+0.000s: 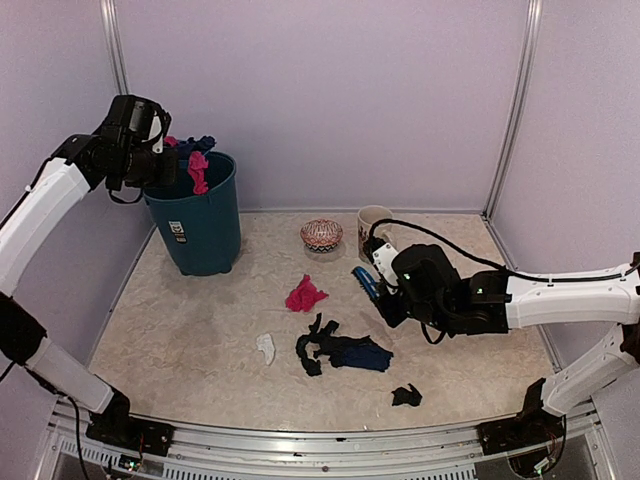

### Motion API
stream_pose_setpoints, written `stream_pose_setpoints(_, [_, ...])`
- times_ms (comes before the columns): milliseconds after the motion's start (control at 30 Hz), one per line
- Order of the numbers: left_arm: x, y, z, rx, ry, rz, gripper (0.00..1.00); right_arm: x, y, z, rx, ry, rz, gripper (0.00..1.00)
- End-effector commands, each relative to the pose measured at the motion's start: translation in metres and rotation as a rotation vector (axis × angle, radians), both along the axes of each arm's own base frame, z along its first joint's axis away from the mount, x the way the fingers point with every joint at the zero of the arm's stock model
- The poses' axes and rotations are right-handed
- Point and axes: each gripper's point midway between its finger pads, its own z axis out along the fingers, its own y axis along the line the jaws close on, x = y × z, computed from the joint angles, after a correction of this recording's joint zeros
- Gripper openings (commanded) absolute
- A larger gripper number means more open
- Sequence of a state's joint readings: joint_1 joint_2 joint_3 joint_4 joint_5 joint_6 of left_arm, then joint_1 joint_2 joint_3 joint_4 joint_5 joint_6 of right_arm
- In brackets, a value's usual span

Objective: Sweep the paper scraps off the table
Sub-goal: Dump the paper scraps in the dustpan into the trash bin.

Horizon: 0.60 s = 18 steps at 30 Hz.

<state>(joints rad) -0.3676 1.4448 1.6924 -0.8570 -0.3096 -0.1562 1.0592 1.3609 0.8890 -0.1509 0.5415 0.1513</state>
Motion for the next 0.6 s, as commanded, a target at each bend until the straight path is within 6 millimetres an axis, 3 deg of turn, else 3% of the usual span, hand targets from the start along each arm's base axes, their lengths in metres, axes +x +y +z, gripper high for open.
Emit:
stream_pose_setpoints(0, [0.02, 0.009, 0.011, 0.027, -0.02, 0.012, 0.0, 0.004, -0.004, -0.001, 0.008, -0.006, -0.009, 0.0])
stream_pose_setpoints(267, [0.051, 0.014, -0.017, 0.126, 0.033, 0.07, 0.0, 0.004, -0.007, -0.005, 0.012, -0.003, -0.012, 0.0])
stream_pose_setpoints(567, [0.051, 0.034, -0.032, 0.311, 0.052, 0.183, 0.0, 0.006, -0.009, -0.008, 0.019, -0.004, -0.011, 0.0])
